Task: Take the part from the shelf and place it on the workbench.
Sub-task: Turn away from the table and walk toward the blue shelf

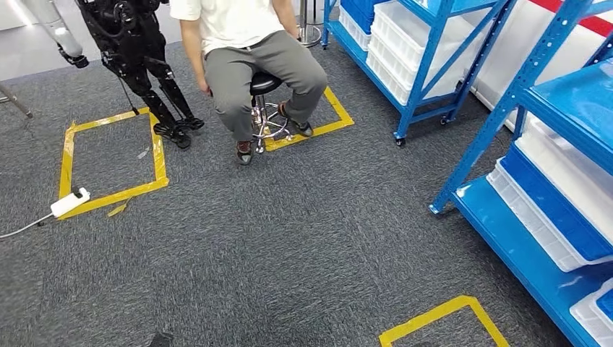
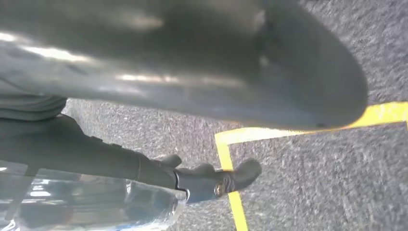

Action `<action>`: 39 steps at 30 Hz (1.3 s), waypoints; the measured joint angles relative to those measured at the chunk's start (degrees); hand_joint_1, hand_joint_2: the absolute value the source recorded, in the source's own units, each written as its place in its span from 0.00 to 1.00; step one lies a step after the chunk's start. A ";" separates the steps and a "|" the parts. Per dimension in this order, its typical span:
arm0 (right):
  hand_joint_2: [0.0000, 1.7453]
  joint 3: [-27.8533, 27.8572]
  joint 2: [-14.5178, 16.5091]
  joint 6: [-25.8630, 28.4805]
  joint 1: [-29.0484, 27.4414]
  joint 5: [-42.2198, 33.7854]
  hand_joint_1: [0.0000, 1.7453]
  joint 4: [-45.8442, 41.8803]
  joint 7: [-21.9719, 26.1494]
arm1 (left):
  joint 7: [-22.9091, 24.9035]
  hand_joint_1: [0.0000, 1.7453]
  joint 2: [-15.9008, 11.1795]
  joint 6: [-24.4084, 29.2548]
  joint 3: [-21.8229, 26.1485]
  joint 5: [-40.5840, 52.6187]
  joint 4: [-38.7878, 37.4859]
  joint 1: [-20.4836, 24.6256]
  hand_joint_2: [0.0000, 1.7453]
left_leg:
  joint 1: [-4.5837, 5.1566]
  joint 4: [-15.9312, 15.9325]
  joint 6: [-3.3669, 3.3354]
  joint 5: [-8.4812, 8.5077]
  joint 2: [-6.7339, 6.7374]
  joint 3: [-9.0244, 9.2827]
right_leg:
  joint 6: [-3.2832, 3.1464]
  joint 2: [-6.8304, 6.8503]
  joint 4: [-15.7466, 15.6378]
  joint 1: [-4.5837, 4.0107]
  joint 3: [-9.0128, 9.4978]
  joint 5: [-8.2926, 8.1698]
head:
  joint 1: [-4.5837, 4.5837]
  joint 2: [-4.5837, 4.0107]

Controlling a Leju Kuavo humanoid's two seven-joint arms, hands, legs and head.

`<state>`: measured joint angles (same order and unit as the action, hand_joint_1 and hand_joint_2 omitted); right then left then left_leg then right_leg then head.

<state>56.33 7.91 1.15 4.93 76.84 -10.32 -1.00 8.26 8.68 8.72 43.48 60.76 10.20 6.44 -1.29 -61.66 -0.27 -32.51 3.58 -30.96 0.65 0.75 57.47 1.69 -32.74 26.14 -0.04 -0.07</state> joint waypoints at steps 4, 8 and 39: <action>0.00 -0.87 0.44 -0.06 0.59 0.46 0.00 0.01 0.04 | -1.12 0.00 -0.84 0.57 0.99 -1.27 0.00 -0.60 0.00 | 0.00 -12.53 -0.21 -4.67 -3.57 -6.52 | -0.80 -3.28 0.06 -0.69 0.10 -0.05 | -0.19 0.00; 0.00 -1.01 0.69 0.03 0.76 0.15 0.00 0.02 0.09 | -1.45 0.00 -1.71 1.27 1.96 -1.57 0.00 -0.67 0.00 | 0.03 -1.16 -1.31 3.28 -6.57 -2.43 | -0.73 -6.48 0.17 -1.12 0.48 -0.04 | -0.17 0.00; 0.00 -0.44 -0.03 1.67 0.21 -2.81 0.00 0.08 -2.24 | -5.98 0.00 -3.31 -3.01 3.36 1.37 0.18 -1.73 0.00 | -0.08 0.63 -0.48 4.20 -7.61 -1.74 | -0.83 -6.63 -0.34 -0.79 1.06 0.08 | -0.14 0.00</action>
<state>55.88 7.89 2.83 5.14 74.04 -10.23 -3.24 2.27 5.37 5.71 46.83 62.12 10.38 4.71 -1.37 -61.02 -0.75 -28.31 -4.03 -32.70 -0.18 -5.89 57.13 0.90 -31.68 26.21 -0.19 -0.07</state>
